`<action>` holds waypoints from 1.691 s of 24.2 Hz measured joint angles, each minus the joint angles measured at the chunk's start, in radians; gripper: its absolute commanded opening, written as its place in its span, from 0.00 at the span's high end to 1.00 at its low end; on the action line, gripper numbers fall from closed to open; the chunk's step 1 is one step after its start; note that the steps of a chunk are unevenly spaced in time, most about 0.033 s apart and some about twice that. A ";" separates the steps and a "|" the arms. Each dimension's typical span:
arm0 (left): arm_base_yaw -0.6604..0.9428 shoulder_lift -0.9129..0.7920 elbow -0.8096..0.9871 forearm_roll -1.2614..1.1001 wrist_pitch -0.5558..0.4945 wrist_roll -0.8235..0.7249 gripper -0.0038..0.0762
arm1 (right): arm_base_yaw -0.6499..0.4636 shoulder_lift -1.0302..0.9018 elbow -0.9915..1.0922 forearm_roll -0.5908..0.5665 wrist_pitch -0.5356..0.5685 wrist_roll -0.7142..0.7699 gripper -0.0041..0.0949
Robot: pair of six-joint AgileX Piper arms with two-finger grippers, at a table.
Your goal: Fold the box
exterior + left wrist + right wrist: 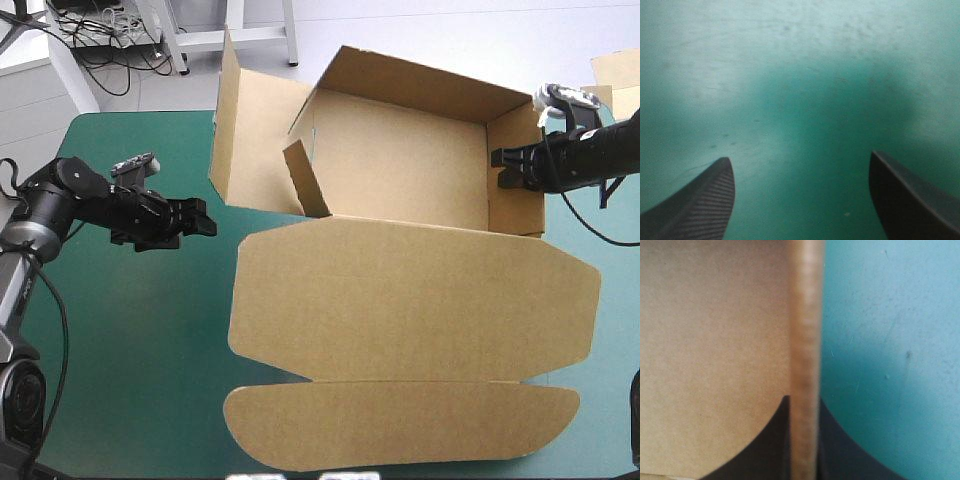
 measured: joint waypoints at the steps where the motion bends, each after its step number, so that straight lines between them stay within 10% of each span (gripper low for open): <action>1: 0.000 0.009 0.000 -0.045 0.014 0.028 0.28 | 0.000 0.000 0.025 0.001 0.000 -0.013 0.98; 17: -0.002 0.035 0.000 -0.476 0.081 0.268 0.28 | 0.000 0.003 0.133 0.046 -0.041 -0.108 0.98; 41: -0.062 -0.170 0.000 -0.364 0.095 0.312 0.36 | 0.270 0.187 0.133 0.010 -0.278 -0.028 0.98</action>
